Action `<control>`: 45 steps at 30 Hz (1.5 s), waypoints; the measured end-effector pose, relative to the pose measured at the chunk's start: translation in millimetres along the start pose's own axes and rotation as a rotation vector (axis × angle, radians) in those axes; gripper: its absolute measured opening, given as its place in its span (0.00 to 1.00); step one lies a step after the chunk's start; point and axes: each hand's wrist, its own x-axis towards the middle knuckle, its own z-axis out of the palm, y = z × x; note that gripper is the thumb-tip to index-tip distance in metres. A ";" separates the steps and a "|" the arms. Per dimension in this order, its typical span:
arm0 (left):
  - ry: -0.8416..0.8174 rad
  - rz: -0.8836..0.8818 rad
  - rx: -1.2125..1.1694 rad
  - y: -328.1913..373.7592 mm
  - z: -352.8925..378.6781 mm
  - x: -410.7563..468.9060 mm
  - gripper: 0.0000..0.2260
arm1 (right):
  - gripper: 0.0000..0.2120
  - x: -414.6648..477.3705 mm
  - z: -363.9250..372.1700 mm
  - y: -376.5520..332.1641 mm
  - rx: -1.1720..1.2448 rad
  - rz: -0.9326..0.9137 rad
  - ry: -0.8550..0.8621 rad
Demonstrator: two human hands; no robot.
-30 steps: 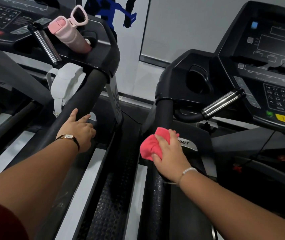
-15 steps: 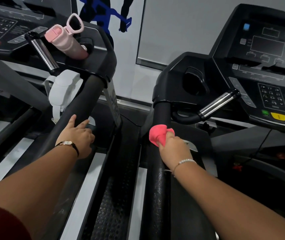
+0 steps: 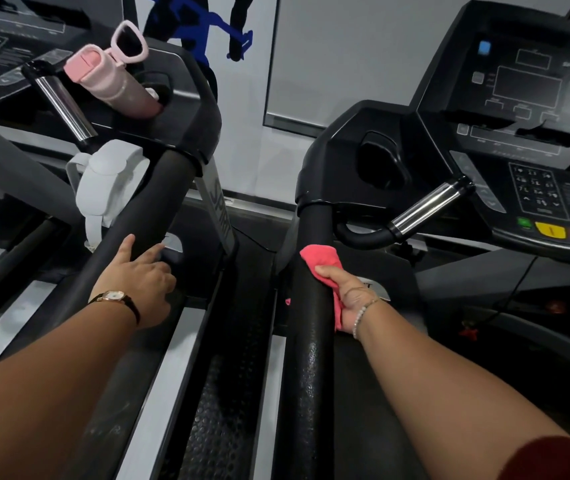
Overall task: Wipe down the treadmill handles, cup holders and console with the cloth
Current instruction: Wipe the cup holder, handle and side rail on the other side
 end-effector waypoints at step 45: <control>-0.033 -0.009 0.047 -0.8 -2.8 0.1 0.17 | 0.31 -47.6 32.5 13.4 -1.292 -0.411 0.502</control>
